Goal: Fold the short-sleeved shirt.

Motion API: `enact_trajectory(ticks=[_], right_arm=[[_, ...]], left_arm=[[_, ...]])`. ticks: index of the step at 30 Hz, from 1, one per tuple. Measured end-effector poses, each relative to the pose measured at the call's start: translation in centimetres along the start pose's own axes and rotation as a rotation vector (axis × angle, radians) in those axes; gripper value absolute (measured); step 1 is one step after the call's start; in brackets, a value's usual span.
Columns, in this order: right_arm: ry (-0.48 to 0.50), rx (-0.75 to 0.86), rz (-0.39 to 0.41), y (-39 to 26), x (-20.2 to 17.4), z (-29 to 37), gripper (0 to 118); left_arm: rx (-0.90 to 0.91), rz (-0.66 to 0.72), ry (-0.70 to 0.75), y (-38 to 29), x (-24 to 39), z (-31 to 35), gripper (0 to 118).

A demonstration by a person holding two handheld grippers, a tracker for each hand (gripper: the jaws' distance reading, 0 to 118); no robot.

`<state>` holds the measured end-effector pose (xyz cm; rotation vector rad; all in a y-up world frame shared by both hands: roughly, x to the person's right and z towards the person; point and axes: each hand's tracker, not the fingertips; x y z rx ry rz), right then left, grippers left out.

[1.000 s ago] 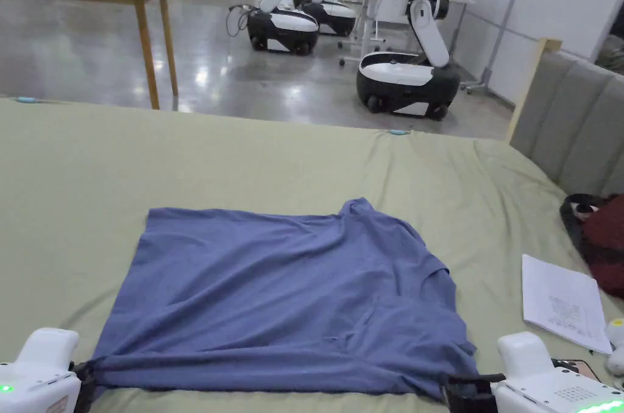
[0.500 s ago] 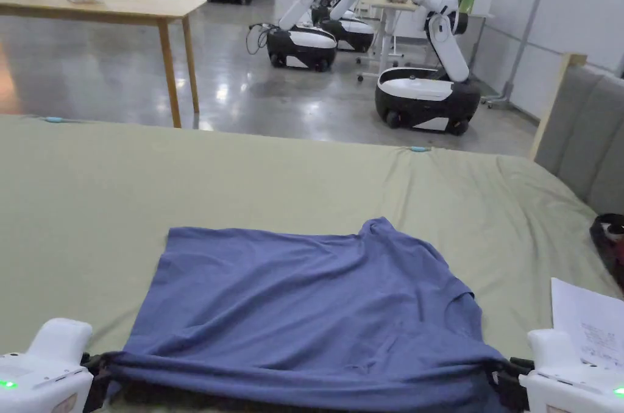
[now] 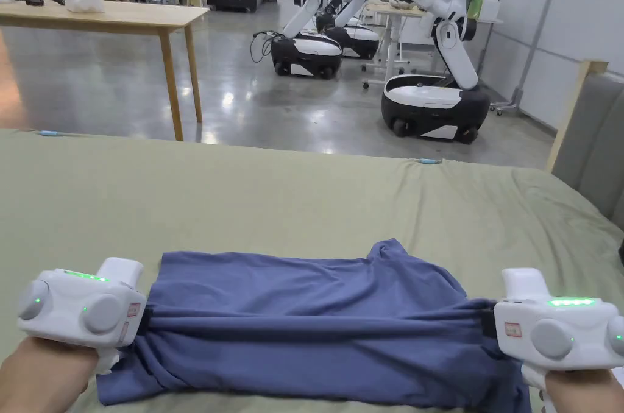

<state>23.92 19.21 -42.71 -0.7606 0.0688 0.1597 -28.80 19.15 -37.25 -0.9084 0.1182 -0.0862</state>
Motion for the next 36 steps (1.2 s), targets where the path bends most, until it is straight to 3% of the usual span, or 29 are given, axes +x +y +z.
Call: enact_trajectory(ticks=[1,2,3,4,5,7,13,14,15,16,17,19,25,26,27,29,30,34,35,36], right_arm=[[0.004,-0.006,-0.009,-0.6,-0.2,0.2,8],[0.022,-0.008,-0.022,-1.0,-0.2,0.0,25],[0.034,0.006,-0.029,-1.4,-0.2,0.1,69],[0.015,0.015,-0.025,-1.8,-0.3,0.6,100],[0.008,0.038,-0.012,-2.3,-0.4,2.2,109],[0.027,0.164,0.002,-3.4,-0.6,5.9,108],[0.092,0.227,0.076,-8.5,-2.0,13.0,106],[0.1,0.224,0.086,-9.3,-2.3,13.6,96],[0.097,0.22,0.094,-9.9,-2.7,14.0,55],[0.088,0.216,0.097,-10.5,-3.0,14.2,11],[0.095,0.22,0.099,-10.7,-3.1,14.7,1],[0.147,0.187,0.083,-11.1,-3.4,14.9,1],[0.135,0.177,0.082,-11.8,-3.6,14.7,1],[0.133,0.176,0.083,-11.9,-3.4,14.5,1],[0.129,0.171,0.08,-11.9,-3.2,14.2,1],[0.118,0.164,0.064,-12.1,-2.6,13.9,1],[0.111,0.156,0.052,-12.1,-2.2,13.6,1],[0.074,0.132,0.024,-12.1,-0.4,12.2,1],[0.065,0.121,0.021,-12.0,0.0,11.8,1],[0.054,0.112,0.018,-12.0,0.4,11.3,1]], left_arm=[[0.008,0.001,0.002,-0.1,0.1,-0.2,1],[0.035,-0.005,-0.002,-0.3,0.4,0.3,11],[0.077,-0.023,-0.007,-0.4,0.5,0.7,47],[0.102,-0.037,0.039,-0.6,0.6,1.5,95],[0.107,-0.032,0.032,-1.2,0.6,2.6,118],[0.243,-0.017,-0.019,-2.9,0.3,6.0,111],[0.205,-0.075,0.02,-11.7,0.1,12.2,113],[0.159,-0.072,0.008,-13.1,-0.5,12.5,110],[0.119,-0.04,-0.017,-14.1,-0.8,12.4,89],[0.07,-0.008,-0.054,-15.1,-1.2,12.1,48],[0.077,0.037,-0.078,-15.8,-1.5,11.7,0],[0.081,0.003,-0.033,-16.5,-3.7,9.3,0],[0.106,0.021,-0.031,-14.9,-3.9,7.2,0],[0.137,0.011,-0.009,-14.2,-2.0,8.7,5],[0.156,0.005,0.004,-13.7,-1.6,8.5,27],[0.149,0.015,0.013,-12.4,-0.9,6.7,108],[0.107,0.033,0.004,-11.7,-0.5,5.9,116],[0.047,0.066,0.011,-9.8,0.0,2.1,116],[0.025,0.074,0.032,-9.7,0.0,1.2,115],[0.018,0.073,0.039,-9.5,0.0,0.3,106]])
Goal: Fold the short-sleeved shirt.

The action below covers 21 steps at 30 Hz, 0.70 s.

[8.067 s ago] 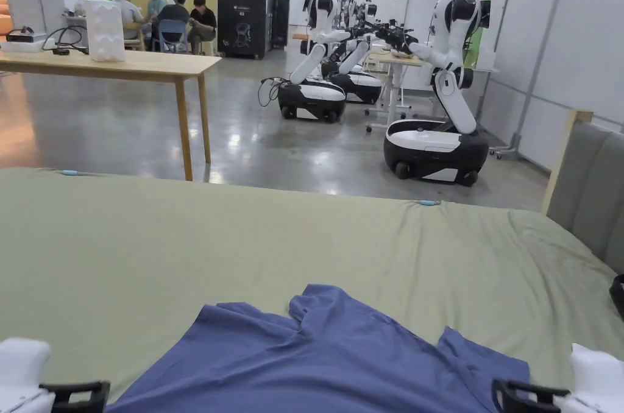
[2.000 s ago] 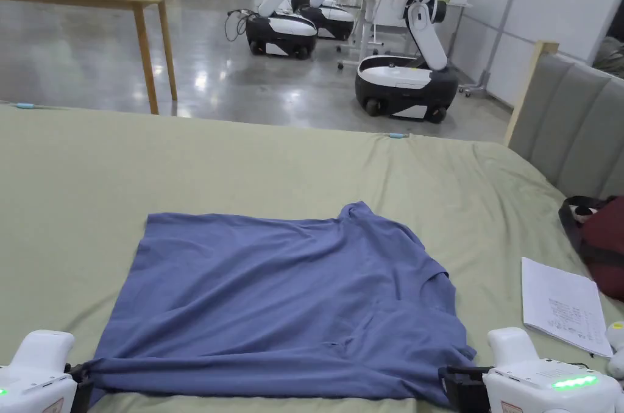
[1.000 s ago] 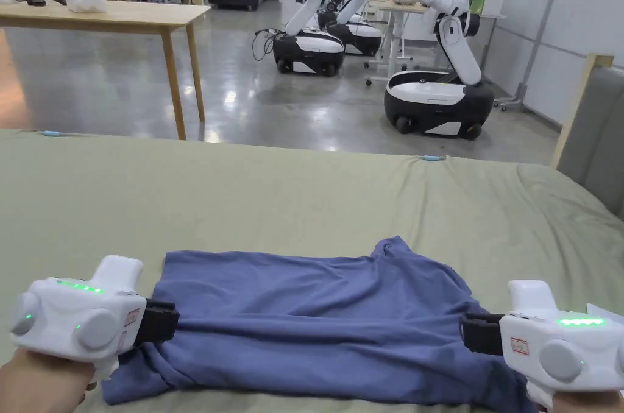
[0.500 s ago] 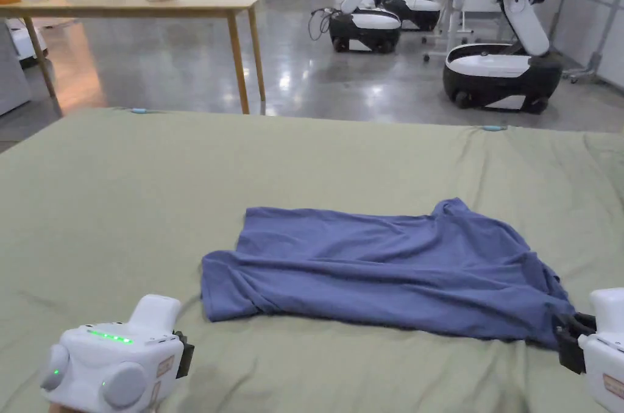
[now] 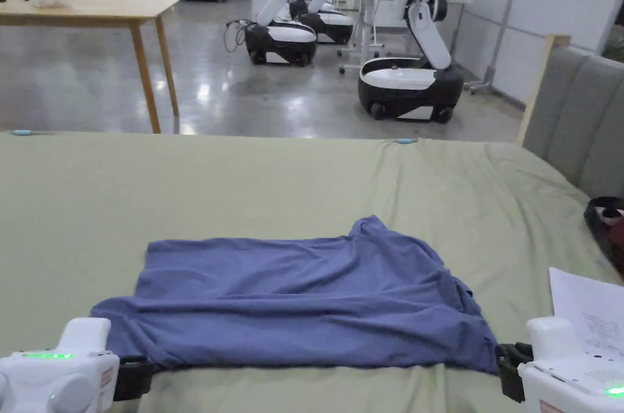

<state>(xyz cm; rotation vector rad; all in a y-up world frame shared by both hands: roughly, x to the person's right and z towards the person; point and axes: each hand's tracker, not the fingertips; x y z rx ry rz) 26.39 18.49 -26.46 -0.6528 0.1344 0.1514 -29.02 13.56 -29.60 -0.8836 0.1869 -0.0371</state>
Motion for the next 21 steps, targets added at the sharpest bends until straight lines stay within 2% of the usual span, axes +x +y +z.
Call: enact_trajectory(ticks=[1,2,3,4,6,7,8,10,11,12,13,14,15,17,21], right_arm=[[-0.013,-0.005,-0.003,-0.2,0.6,-0.9,8],[-0.022,-0.004,-0.007,-0.3,0.9,-1.6,33],[-0.026,-0.003,-0.013,-0.3,1.3,-2.5,84],[-0.037,-0.014,-0.019,-0.2,1.5,-3.6,112],[-0.048,-0.072,-0.01,0.0,1.6,-5.8,118],[-0.045,-0.057,-0.009,0.1,1.6,-6.8,118],[-0.039,-0.073,0.0,0.3,1.7,-8.1,118],[-0.065,-0.148,-0.003,1.4,1.0,-9.3,118],[-0.047,-0.178,-0.015,1.6,1.2,-10.1,118],[-0.013,-0.222,-0.033,1.8,1.5,-10.8,106],[0.009,-0.23,-0.055,1.9,2.0,-11.5,70],[0.02,-0.207,-0.076,2.0,2.3,-11.4,12],[0.019,-0.158,-0.08,2.4,2.2,-10.5,8],[0.074,-0.11,-0.104,3.1,2.9,-8.9,8],[0.091,-0.037,-0.12,4.4,3.8,-4.1,8]], left_arm=[[-0.024,0.001,0.003,0.2,0.1,-0.8,99],[-0.047,0.001,0.0,0.4,1.0,0.8,97],[-0.063,-0.003,-0.025,0.6,1.4,0.9,96],[-0.054,-0.002,-0.019,0.9,1.9,1.3,90],[-0.076,0.01,-0.053,1.7,1.3,0.5,86],[-0.07,0.016,-0.074,2.2,1.0,0.4,82],[-0.062,0.016,-0.075,2.5,1.2,0.5,68],[-0.054,-0.006,-0.074,3.1,1.3,0.3,30],[-0.057,-0.017,-0.067,3.3,1.4,0.2,19],[-0.062,-0.026,-0.07,3.5,1.4,0.1,16],[-0.059,-0.034,-0.071,3.6,1.3,0.1,12],[-0.044,-0.042,-0.064,3.4,1.4,0.4,11],[-0.036,-0.038,-0.065,3.4,1.2,0.8,10],[-0.001,-0.022,-0.066,3.5,0.4,2.1,9],[0.049,-0.027,-0.078,3.9,-1.1,5.6,9]])
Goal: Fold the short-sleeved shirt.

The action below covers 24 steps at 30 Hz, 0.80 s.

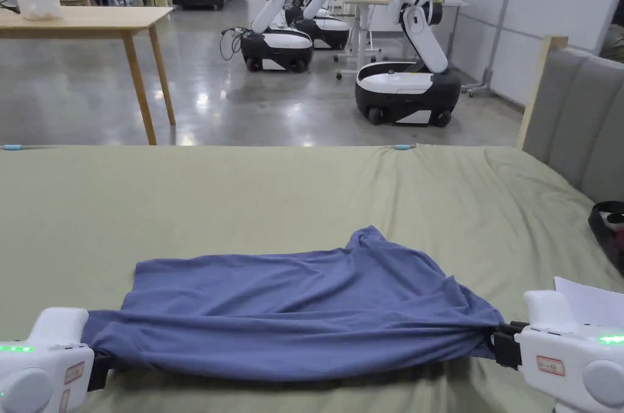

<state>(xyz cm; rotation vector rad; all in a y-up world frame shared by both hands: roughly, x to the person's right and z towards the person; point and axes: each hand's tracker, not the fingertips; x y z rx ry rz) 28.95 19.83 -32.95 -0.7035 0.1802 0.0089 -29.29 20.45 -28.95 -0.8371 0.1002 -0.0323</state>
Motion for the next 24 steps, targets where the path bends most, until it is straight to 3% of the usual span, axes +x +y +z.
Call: enact_trajectory(ticks=[6,7,10,15,17,18,19,20,21,22,24], right_arm=[[0.021,0.027,0.127,-1.8,-2.1,8.4,8],[0.018,0.01,0.177,-2.9,-2.5,9.3,8],[0.028,-0.061,0.217,-6.7,-3.5,10.8,8],[0.013,-0.147,0.181,-11.5,-4.3,9.1,8],[0.034,-0.137,0.137,-11.7,-3.2,8.4,8],[0.018,-0.117,0.153,-11.1,-3.4,9.0,14],[0.015,-0.07,0.144,-10.2,-3.5,9.8,30],[0.033,-0.048,0.135,-9.3,-3.1,10.4,53],[0.046,-0.011,0.13,-8.2,-3.4,11.1,82],[0.049,0.05,0.127,-7.2,-4.0,11.7,97],[0.047,0.146,0.109,-4.8,-5.5,12.5,112]], left_arm=[[0.06,-0.031,-0.006,-2.3,-1.3,6.9,9],[0.063,-0.029,-0.017,-3.4,-1.7,7.8,9],[0.006,-0.054,-0.016,-7.3,-2.3,8.5,9],[-0.064,0.064,-0.079,-12.6,-3.5,7.1,9],[-0.022,0.041,-0.069,-12.8,-3.6,7.7,9],[0.009,0.027,-0.05,-12.7,-3.5,8.3,14],[0.051,0.0,0.001,-12.2,-3.3,9.6,32],[0.132,-0.024,0.016,-11.7,-3.3,10.6,67],[0.194,-0.033,0.003,-11.3,-3.1,11.7,112],[0.294,-0.021,-0.019,-10.5,-2.9,13.1,118],[0.278,-0.006,-0.004,-8.0,-2.3,14.0,118]])
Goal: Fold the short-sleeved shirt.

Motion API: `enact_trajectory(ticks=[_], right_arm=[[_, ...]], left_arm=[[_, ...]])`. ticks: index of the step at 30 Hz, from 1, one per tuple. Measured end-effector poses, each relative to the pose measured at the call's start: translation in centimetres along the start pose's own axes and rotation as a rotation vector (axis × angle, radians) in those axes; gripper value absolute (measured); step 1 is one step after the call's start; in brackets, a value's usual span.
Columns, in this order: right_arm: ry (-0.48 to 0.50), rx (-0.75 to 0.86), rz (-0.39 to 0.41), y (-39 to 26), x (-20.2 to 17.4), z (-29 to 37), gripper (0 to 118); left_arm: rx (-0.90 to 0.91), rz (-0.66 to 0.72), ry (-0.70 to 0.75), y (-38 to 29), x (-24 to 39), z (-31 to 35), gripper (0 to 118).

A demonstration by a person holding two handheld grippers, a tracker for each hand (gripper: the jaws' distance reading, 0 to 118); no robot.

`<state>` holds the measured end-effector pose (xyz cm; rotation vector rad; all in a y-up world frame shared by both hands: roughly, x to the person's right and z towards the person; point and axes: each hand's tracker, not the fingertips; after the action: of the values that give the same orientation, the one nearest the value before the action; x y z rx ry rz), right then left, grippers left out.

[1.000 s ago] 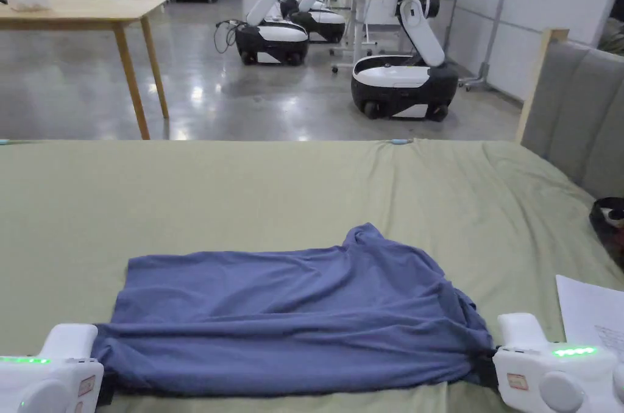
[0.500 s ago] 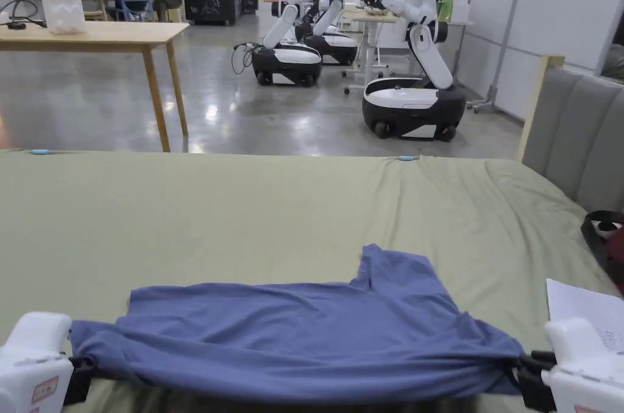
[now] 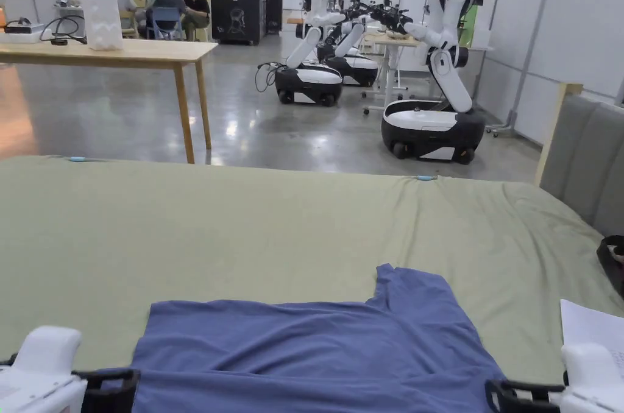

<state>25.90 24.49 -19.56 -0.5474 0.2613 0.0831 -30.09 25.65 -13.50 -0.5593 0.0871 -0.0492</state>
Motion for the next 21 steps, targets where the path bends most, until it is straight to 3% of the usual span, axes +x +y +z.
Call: enact_trajectory(ticks=[4,5,6,7,8,9,12,14,18,21], right_arm=[[-0.004,0.103,-0.043,3.5,-3.2,-1.5,112],[-0.022,0.106,-0.041,3.8,-4.1,-2.1,111],[-0.025,0.11,-0.046,4.1,-4.7,-2.6,101],[-0.021,0.12,-0.053,4.1,-5.2,-3.1,70],[-0.04,0.122,-0.051,4.1,-4.9,-4.5,23],[-0.098,0.111,-0.036,4.1,-5.3,-5.3,1],[-0.02,0.084,-0.061,3.7,-4.8,-6.8,1],[-0.053,0.089,-0.019,3.6,-4.8,-7.6,1],[-0.041,0.053,-0.019,4.1,-4.2,-9.7,1],[-0.035,0.027,-0.016,4.3,-3.1,-11.7,1]], left_arm=[[0.043,0.002,0.012,1.8,2.6,-2.1,117],[0.036,0.007,0.011,2.1,3.3,-2.6,113],[0.035,0.02,0.012,2.1,3.6,-3.1,96],[0.022,0.035,0.012,2.0,3.8,-3.8,71],[0.01,0.043,0.017,2.0,4.1,-4.4,35],[-0.039,0.079,0.012,1.4,2.9,-6.5,5],[-0.09,0.118,-0.01,1.0,1.1,-9.4,5],[-0.072,0.049,0.054,1.1,2.5,-10.0,5],[-0.112,0.051,0.06,2.5,1.6,-14.1,5],[-0.114,0.012,0.092,4.1,1.2,-17.9,20]])
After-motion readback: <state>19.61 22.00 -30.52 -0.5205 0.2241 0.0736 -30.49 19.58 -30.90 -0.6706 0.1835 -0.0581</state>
